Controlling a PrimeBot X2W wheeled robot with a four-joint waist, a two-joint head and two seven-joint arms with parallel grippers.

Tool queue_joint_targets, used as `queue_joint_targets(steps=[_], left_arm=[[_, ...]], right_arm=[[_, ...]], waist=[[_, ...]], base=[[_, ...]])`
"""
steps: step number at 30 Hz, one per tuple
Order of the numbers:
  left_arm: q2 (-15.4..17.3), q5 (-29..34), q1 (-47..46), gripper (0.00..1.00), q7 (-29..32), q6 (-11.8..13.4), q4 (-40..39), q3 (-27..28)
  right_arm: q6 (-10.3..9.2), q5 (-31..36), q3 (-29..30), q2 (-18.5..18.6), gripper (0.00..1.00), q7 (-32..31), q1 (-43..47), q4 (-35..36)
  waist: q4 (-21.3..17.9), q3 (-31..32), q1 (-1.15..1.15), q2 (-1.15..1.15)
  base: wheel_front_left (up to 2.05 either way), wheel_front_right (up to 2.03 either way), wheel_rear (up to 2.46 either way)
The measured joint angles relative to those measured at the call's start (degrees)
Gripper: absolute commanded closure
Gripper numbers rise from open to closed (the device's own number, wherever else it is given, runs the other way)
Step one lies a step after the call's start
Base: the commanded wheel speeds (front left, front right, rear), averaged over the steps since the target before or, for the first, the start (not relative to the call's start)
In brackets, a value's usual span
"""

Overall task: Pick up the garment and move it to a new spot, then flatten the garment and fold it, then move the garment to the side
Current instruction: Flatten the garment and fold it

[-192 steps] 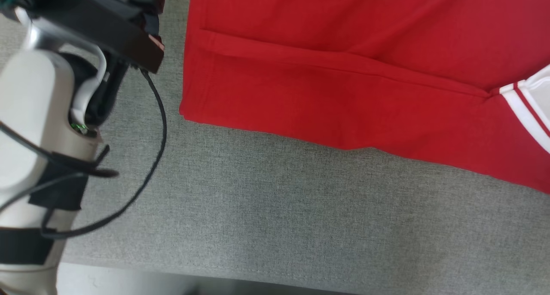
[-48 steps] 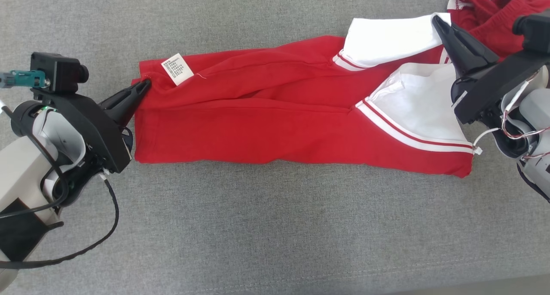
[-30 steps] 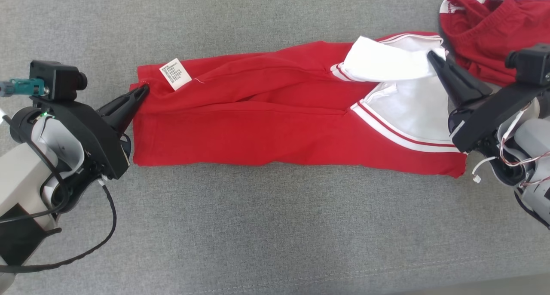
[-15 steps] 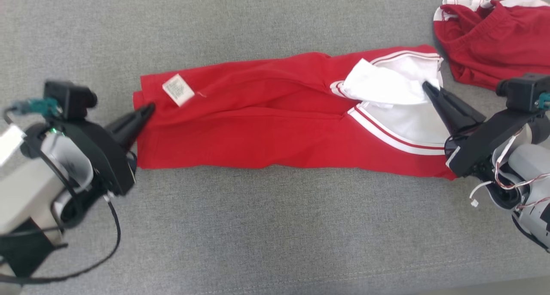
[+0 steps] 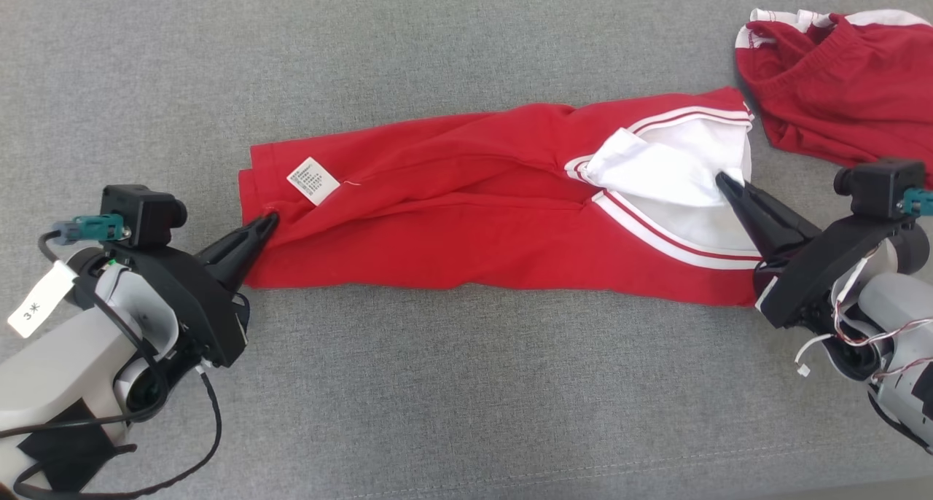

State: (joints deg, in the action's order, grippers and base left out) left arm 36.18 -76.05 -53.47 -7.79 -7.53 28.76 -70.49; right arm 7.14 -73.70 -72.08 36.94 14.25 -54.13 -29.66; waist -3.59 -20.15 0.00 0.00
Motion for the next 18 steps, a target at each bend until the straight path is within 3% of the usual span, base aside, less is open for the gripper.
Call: queue_joint_targets(steps=[1, 2, 10, 18], left_arm=[[-0.1, 0.0, 0.0, 0.39, -0.4, 0.0, 0.4, 0.0], [-0.2, 0.0, 0.0, 0.0, -0.5, 0.0, 0.8, -0.1], [-0.9, 0.0, 0.1, 0.0, -3.0, 0.0, 3.5, -0.1], [-1.4, 0.2, 2.5, 0.0, -5.5, 0.0, 5.5, 0.6]], right_arm=[[0.0, 0.0, 0.0, 0.0, 0.75, 0.0, 0.1, 0.0], [0.0, 0.0, -0.1, 0.0, 0.73, 0.0, 0.3, -0.1], [0.0, 0.0, -0.3, -0.1, 0.62, 0.0, 0.8, -0.7], [0.0, 0.0, -0.4, -0.1, 0.68, 0.0, 2.2, -0.7]], waist=[[0.0, 0.0, 0.0, 0.0], [0.0, 0.0, 0.0, 0.0], [0.1, 0.3, 0.01, 0.0], [0.2, 1.1, 0.01, 0.0]], base=[[0.0, 0.0, 0.0], [0.0, 0.0, 0.0], [0.0, 0.0, 0.0], [0.0, 0.0, 0.0]])
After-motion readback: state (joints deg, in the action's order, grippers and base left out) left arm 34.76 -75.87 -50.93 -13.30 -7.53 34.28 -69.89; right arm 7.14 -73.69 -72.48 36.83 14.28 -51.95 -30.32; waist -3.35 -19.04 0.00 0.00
